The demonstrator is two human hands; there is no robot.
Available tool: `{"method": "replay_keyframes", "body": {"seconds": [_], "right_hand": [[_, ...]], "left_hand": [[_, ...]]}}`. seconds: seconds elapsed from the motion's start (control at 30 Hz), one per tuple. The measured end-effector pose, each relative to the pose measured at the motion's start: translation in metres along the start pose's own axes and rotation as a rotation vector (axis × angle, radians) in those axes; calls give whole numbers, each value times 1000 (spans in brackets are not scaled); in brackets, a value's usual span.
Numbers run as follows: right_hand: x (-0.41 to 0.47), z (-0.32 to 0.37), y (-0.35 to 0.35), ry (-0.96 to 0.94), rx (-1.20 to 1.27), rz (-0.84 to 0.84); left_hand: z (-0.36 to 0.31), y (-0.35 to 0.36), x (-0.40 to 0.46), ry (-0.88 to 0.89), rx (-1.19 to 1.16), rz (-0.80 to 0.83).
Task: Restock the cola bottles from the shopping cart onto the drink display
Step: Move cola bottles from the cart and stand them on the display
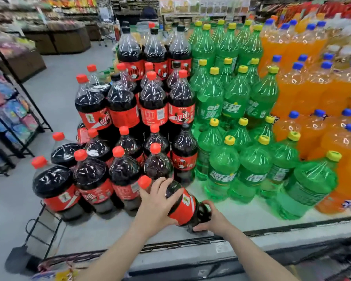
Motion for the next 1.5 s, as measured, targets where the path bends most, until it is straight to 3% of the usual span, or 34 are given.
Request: {"method": "replay_keyframes", "body": {"seconds": [0.17, 0.3, 0.43, 0.57, 0.7, 0.8, 0.87, 1.0, 1.1, 1.27, 1.5], "right_hand": [[5, 8, 10, -22, -123, 106], [-4, 50, 11, -197, -191, 140], [-21, 89, 15, -360, -92, 122], [-38, 102, 9, -408, -67, 83], [-53, 133, -1, -516, -134, 13], [-60, 155, -12, -555, -155, -81], [-64, 158, -24, -536, -175, -178], [-78, 154, -47, -503, -149, -308], [-85, 154, -58, -484, -128, -348], [-81, 160, -56, -518, -69, -467], [-53, 185, -61, -570, -1, -524]], "left_hand": [[5, 11, -6, -27, -43, 2], [9, 13, -10, -3, -66, -19], [4, -7, -15, 98, -97, -114], [5, -26, -12, 184, -192, -180], [1, -54, -5, 210, -531, -268], [4, -56, 11, 160, -989, -220], [10, -60, 21, 129, -1091, -211], [32, -79, 31, 69, -789, -318], [60, -69, 48, -49, -625, -290], [80, -39, 66, -190, -718, -170], [85, -35, 64, -184, -701, -169]]}}
Point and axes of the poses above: each hand's wrist, its own x-axis towards the middle knuckle, its own y-axis out of the palm, z = x × y, the point moved 8 cm from there along x, towards the middle knuckle, and after that the axes turned 15 degrees about z, right-handed, at the moved point
